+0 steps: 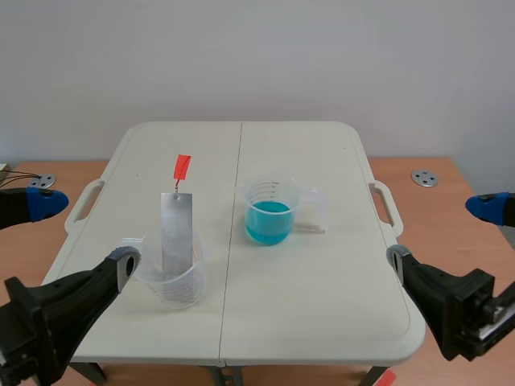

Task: Hold the metal plate by the orange handle, dip it into the blue solution, take it out and point at it, then put the plate back in the beaker on the left.
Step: 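Lift the metal plate out of the left beaker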

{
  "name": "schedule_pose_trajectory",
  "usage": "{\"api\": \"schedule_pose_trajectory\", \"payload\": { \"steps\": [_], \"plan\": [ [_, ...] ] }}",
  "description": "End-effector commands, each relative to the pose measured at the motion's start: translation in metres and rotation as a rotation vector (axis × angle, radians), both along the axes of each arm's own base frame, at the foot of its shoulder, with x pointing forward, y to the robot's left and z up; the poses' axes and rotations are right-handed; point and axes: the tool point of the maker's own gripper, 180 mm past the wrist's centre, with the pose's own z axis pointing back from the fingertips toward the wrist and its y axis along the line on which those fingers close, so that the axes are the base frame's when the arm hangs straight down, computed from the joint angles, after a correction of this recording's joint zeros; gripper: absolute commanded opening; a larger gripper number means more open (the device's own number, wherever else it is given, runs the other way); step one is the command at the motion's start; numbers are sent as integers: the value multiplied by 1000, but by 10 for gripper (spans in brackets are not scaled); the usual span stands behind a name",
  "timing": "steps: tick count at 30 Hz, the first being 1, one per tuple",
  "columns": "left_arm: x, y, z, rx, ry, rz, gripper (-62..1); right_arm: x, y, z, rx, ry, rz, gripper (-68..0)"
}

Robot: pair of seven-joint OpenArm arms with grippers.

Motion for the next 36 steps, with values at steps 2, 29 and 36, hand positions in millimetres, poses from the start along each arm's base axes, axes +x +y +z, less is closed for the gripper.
{"api": "schedule_pose_trajectory", "payload": {
  "steps": [2, 29, 36],
  "plan": [
    [2, -2, 9, -20, -28, 1, 14, 5, 3, 15, 20, -59, 18, -12],
    [1, -2, 4, -4, -7, 1, 14, 26, 33, 16, 96, -95, 98, -12],
    [2, 0, 4, -2, -9, 10, 14, 44, 45, 15, 165, -102, 138, -12]
  ]
}}
